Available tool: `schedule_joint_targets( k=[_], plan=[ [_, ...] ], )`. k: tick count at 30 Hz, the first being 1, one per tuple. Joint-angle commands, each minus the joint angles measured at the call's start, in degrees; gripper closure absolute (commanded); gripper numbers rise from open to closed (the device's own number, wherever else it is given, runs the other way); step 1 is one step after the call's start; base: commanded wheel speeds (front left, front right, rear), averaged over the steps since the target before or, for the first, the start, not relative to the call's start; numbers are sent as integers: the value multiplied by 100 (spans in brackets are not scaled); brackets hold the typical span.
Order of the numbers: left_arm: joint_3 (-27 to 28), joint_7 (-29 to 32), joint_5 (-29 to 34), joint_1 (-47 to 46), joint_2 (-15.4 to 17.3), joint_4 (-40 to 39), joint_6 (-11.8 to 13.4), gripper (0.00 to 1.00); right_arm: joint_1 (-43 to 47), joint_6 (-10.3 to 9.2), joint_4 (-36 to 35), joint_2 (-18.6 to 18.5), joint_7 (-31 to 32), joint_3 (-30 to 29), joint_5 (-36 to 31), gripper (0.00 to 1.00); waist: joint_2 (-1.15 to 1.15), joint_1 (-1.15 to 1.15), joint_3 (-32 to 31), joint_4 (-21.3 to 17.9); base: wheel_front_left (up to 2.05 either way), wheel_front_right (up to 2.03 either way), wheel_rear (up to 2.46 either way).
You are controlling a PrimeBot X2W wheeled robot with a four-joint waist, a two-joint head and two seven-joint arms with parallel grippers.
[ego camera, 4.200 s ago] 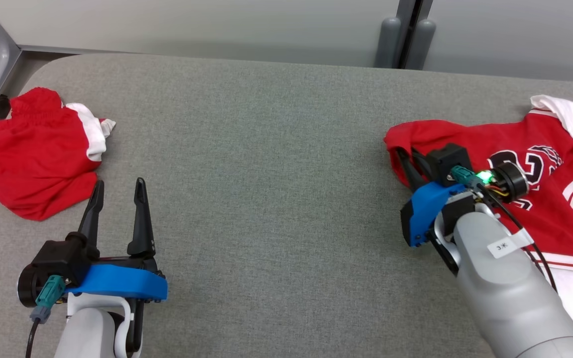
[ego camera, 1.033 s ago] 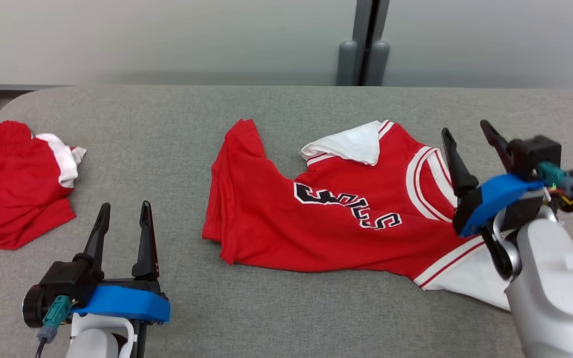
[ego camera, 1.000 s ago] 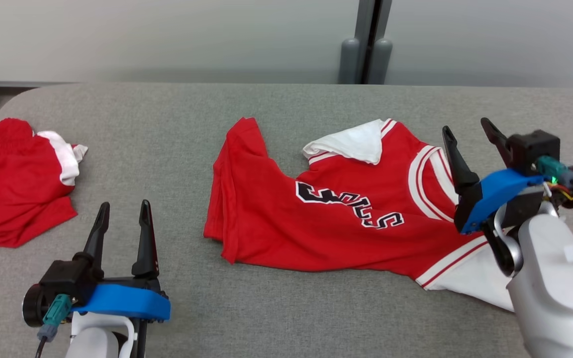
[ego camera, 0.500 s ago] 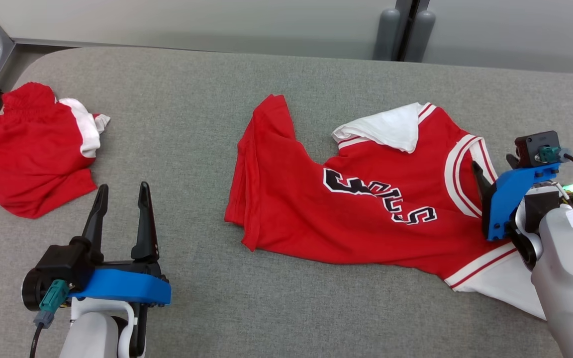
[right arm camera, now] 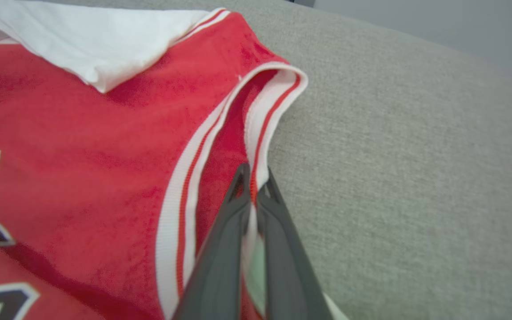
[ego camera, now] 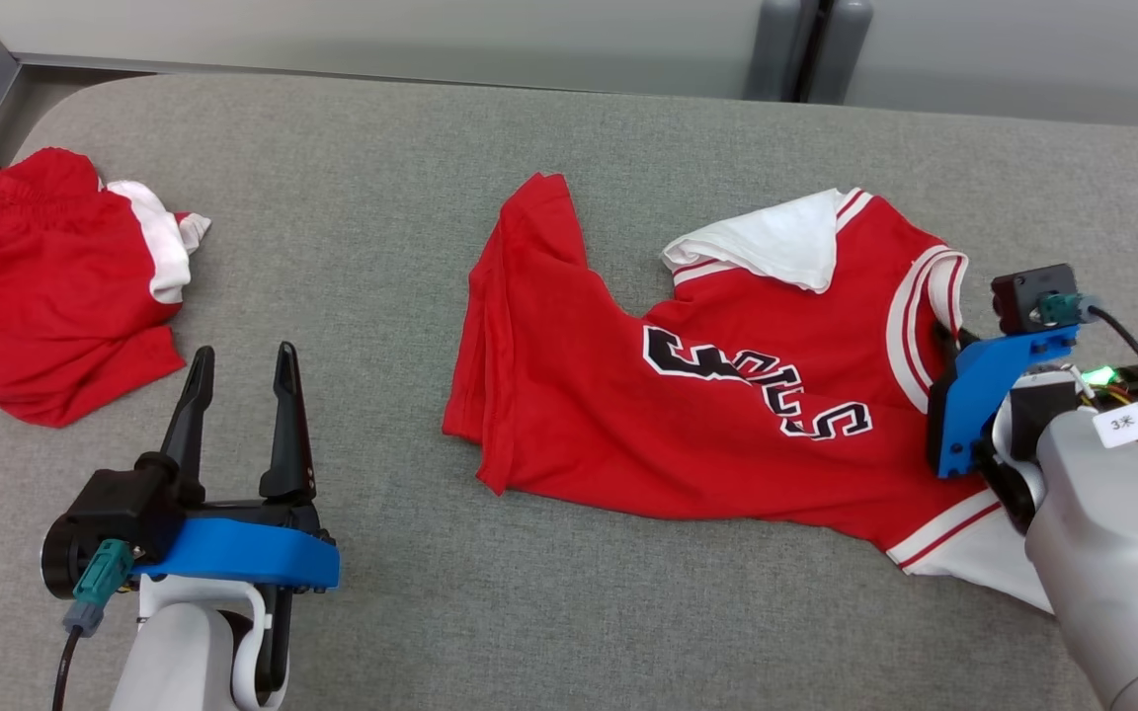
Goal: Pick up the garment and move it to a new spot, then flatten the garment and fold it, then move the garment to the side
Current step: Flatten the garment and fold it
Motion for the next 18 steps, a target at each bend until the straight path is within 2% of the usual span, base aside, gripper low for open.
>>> schedule_joint_targets(
  k=[1, 9, 18],
  plan=[
    [12, -17, -10, -65, 17, 5, -9, 0, -202, -1, 13, -77, -172, 30, 87, 100, 0, 0, -3, -23, 0, 0, 0],
    [-25, -17, -21, -135, 10, -20, -9, 0, -773, -1, 128, -282, -600, -74, 219, 100, 0, 0, 85, -32, 0, 0, 0],
    [-112, -17, -108, -296, 8, 20, -9, 0, -1558, -1, 490, -589, -1188, -622, -249, 100, 0, 0, 267, 165, 0, 0, 0]
  ],
)
